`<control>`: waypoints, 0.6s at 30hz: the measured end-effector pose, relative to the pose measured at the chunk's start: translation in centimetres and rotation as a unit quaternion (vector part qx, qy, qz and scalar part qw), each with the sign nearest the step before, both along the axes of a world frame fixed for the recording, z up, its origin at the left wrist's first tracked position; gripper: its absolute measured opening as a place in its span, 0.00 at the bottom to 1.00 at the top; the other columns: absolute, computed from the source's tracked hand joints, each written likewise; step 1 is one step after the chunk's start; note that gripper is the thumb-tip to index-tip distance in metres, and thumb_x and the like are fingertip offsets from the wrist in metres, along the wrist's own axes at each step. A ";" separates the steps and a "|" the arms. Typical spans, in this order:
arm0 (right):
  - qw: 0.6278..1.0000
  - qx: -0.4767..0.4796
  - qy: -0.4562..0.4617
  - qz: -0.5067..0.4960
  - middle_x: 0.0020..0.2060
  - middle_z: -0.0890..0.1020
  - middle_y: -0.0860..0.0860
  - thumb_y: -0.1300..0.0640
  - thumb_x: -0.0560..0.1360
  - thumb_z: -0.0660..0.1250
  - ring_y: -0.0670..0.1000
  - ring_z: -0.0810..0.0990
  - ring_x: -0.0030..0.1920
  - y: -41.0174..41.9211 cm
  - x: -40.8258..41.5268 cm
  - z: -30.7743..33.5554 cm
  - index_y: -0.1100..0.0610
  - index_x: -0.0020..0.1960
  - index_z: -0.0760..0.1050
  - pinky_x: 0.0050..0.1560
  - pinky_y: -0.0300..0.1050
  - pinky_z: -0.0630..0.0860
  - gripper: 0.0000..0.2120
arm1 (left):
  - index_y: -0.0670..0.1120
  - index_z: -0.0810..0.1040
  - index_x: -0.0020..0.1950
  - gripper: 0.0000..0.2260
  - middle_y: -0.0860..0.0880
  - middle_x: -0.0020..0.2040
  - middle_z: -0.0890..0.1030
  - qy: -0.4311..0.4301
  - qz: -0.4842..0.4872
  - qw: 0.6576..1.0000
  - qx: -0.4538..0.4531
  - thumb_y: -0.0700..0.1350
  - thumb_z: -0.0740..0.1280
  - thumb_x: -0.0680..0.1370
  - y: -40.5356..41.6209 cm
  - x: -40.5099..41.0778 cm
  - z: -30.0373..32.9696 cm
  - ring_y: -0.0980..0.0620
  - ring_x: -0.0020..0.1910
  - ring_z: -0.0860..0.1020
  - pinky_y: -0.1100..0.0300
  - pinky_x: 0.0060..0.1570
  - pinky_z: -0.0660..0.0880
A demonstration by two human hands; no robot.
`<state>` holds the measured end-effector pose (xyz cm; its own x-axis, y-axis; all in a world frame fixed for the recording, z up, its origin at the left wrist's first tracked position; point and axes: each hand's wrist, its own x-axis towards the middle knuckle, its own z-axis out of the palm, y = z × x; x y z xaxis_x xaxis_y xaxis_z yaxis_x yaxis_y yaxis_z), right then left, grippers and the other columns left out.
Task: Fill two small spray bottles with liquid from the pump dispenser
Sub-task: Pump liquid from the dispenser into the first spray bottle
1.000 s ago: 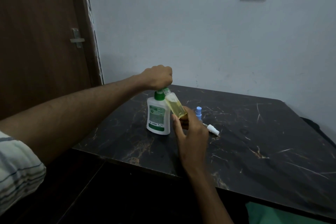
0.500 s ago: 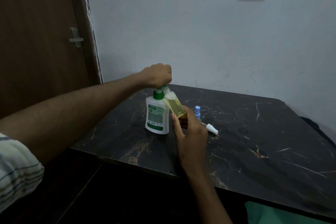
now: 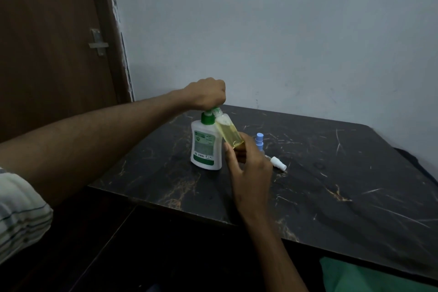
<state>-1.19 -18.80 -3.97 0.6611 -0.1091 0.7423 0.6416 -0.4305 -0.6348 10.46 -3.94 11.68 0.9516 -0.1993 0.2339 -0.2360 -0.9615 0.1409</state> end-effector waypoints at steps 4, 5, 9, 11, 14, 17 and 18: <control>1.000 -0.001 0.000 -0.007 0.52 0.85 0.48 0.52 0.82 0.69 0.42 0.82 0.48 0.0 0.1 0.0 0.56 0.65 0.79 0.50 0.27 0.76 0.14 | 0.47 0.70 0.39 0.03 0.41 0.53 0.79 0.009 -0.004 1.000 -0.004 0.45 0.60 0.72 -0.1 0.2 0.3 0.41 0.48 0.78 0.46 0.46 0.75; 1.000 -0.002 0.002 -0.008 0.52 0.85 0.48 0.53 0.82 0.69 0.42 0.82 0.48 0.0 0.2 0.0 0.57 0.65 0.79 0.50 0.25 0.75 0.14 | 0.48 0.70 0.38 0.04 0.41 0.53 0.79 0.016 -0.005 1.000 0.006 0.46 0.59 0.70 0.0 0.4 0.1 0.41 0.47 0.78 0.46 0.46 0.75; 1.000 -0.005 0.003 -0.006 0.51 0.86 0.50 0.53 0.82 0.70 0.45 0.84 0.48 -0.1 0.1 0.2 0.58 0.65 0.79 0.49 0.23 0.73 0.14 | 0.48 0.71 0.40 0.04 0.41 0.54 0.80 0.010 -0.004 1.000 0.006 0.46 0.60 0.72 0.2 0.3 0.0 0.41 0.48 0.79 0.44 0.49 0.77; 1.000 -0.008 0.004 -0.008 0.51 0.85 0.50 0.53 0.82 0.69 0.44 0.83 0.48 -0.1 0.1 0.1 0.57 0.65 0.79 0.49 0.23 0.73 0.14 | 0.46 0.71 0.40 0.04 0.40 0.54 0.80 -0.003 -0.005 1.000 -0.003 0.43 0.62 0.75 0.0 0.3 0.2 0.40 0.47 0.79 0.44 0.48 0.77; 1.000 -0.005 0.006 -0.012 0.50 0.85 0.48 0.52 0.82 0.69 0.43 0.82 0.47 -0.1 0.3 0.1 0.56 0.64 0.79 0.47 0.22 0.71 0.13 | 0.47 0.69 0.37 0.08 0.41 0.54 0.79 -0.003 0.002 1.000 0.014 0.42 0.60 0.77 0.0 0.6 -0.1 0.42 0.46 0.75 0.43 0.51 0.75; 1.000 -0.006 0.000 -0.010 0.50 0.85 0.49 0.54 0.82 0.70 0.42 0.81 0.46 -0.2 0.0 0.2 0.56 0.64 0.79 0.47 0.20 0.68 0.12 | 0.49 0.69 0.39 0.05 0.41 0.53 0.79 -0.012 0.012 1.000 0.019 0.45 0.61 0.75 0.0 0.7 -0.1 0.41 0.48 0.77 0.45 0.50 0.75; 1.000 -0.006 0.000 -0.009 0.50 0.85 0.50 0.55 0.81 0.70 0.42 0.81 0.47 -0.2 -0.1 0.2 0.57 0.64 0.79 0.48 0.19 0.68 0.13 | 0.49 0.69 0.41 0.05 0.41 0.52 0.79 -0.017 0.011 1.000 0.013 0.44 0.62 0.76 0.0 0.8 0.0 0.40 0.48 0.78 0.47 0.48 0.75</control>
<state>-1.30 -18.98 -3.72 0.6590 -0.1120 0.7438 0.6344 -0.4484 -0.6296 11.26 -3.94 11.66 0.9473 -0.1851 0.2613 -0.2194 -0.9695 0.1087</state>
